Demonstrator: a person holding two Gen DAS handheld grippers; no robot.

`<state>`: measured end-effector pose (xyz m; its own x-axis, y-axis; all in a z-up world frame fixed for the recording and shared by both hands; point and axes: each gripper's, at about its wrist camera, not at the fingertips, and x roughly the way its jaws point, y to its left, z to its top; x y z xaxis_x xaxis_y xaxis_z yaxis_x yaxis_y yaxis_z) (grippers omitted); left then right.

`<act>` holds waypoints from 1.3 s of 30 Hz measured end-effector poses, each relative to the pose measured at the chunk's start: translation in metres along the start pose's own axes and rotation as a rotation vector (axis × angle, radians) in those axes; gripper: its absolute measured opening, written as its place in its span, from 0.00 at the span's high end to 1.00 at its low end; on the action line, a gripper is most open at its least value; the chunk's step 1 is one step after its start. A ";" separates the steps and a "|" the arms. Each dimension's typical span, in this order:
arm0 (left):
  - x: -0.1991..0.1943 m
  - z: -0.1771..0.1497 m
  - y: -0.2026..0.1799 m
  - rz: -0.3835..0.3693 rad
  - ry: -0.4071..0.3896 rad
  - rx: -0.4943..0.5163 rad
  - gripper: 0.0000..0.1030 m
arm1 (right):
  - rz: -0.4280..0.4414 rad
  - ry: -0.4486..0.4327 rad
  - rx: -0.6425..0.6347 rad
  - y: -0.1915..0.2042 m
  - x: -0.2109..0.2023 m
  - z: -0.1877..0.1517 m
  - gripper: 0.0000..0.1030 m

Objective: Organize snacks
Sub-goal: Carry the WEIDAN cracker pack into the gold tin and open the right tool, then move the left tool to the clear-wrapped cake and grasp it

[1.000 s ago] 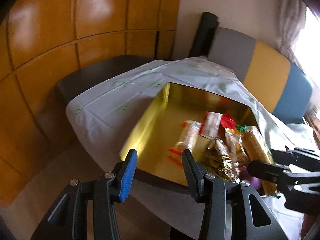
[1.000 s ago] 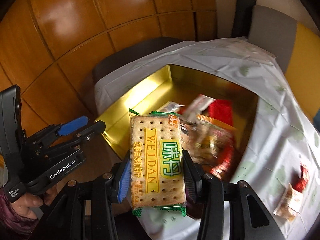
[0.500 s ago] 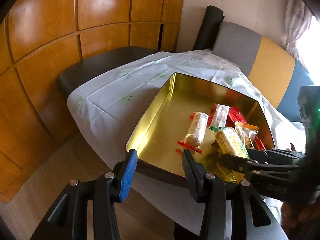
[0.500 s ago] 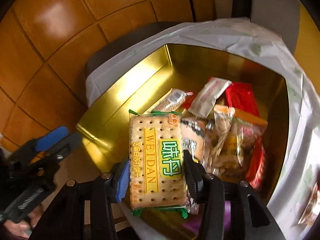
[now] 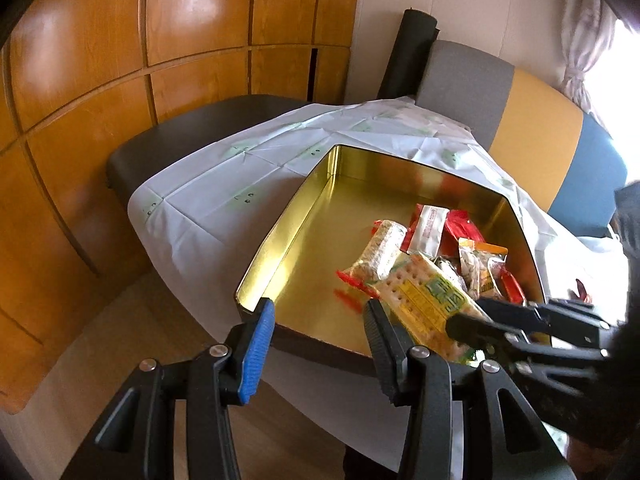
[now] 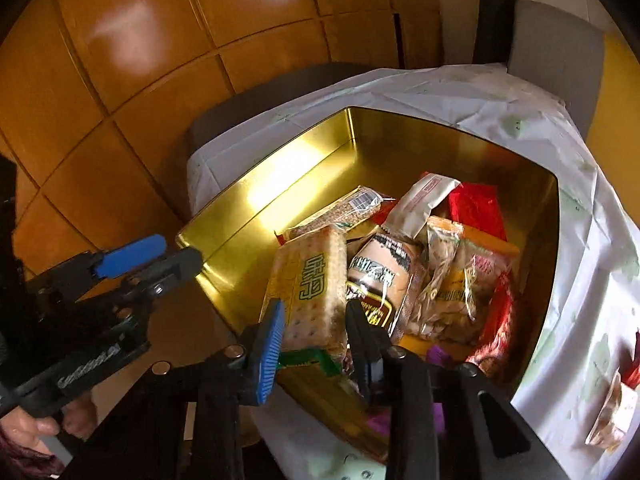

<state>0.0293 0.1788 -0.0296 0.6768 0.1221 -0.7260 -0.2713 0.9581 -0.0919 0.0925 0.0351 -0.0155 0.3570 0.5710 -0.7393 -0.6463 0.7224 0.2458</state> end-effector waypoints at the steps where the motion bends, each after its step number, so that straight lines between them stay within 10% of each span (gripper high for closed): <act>1: 0.000 0.000 0.000 0.000 0.003 0.000 0.54 | -0.019 -0.003 -0.009 -0.001 0.003 0.001 0.74; 39: -0.035 -0.007 -0.062 -0.073 -0.054 0.189 0.54 | -0.211 -0.090 0.138 -0.078 -0.102 -0.059 0.74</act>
<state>0.0175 0.1134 -0.0032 0.7274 0.0590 -0.6837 -0.0903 0.9959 -0.0101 0.0675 -0.1025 0.0036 0.5363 0.4300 -0.7263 -0.4553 0.8719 0.1800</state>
